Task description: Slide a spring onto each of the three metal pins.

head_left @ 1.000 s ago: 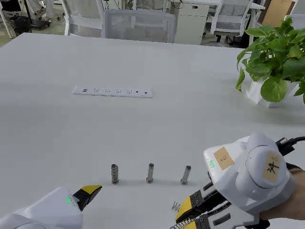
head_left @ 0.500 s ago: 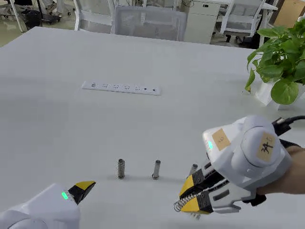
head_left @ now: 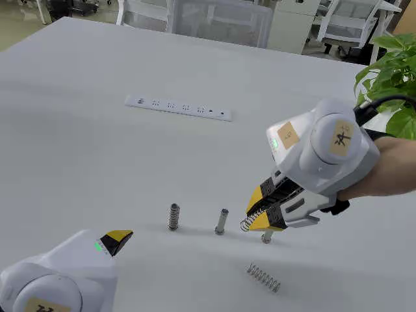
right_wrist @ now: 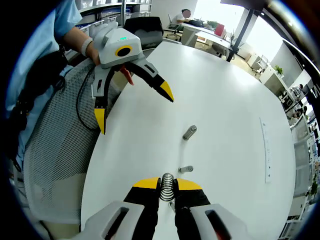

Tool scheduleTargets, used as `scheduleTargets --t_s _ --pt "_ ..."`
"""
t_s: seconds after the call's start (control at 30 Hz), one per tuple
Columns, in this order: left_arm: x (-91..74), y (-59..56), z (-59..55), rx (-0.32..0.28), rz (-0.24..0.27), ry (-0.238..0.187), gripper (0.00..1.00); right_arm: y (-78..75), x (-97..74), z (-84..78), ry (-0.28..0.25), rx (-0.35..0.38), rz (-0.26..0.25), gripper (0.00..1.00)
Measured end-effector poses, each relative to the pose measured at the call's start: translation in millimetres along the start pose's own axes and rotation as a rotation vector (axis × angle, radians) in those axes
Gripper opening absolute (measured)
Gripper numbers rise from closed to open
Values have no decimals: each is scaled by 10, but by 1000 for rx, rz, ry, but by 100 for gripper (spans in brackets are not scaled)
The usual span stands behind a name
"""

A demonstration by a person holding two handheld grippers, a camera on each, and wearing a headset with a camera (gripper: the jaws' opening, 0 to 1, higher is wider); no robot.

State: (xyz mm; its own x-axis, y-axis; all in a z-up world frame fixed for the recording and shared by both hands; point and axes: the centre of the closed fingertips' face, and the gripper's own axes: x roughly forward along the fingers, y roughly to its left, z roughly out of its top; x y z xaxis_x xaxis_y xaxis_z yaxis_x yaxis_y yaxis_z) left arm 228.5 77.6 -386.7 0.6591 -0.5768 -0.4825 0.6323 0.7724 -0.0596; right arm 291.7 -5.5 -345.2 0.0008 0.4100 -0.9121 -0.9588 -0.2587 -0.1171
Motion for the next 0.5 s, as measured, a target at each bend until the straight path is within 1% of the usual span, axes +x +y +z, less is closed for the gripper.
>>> scheduleTargets --t_s 0.13,0.23,0.5 --pt "1 7 -32 18 3 15 99 -147 23 -19 43 -33 0 8" --pt "0 6 -28 27 4 13 99 -231 41 -8 58 -40 9 8" --pt "4 -16 -17 37 -3 14 99 -343 92 0 122 -85 47 8"
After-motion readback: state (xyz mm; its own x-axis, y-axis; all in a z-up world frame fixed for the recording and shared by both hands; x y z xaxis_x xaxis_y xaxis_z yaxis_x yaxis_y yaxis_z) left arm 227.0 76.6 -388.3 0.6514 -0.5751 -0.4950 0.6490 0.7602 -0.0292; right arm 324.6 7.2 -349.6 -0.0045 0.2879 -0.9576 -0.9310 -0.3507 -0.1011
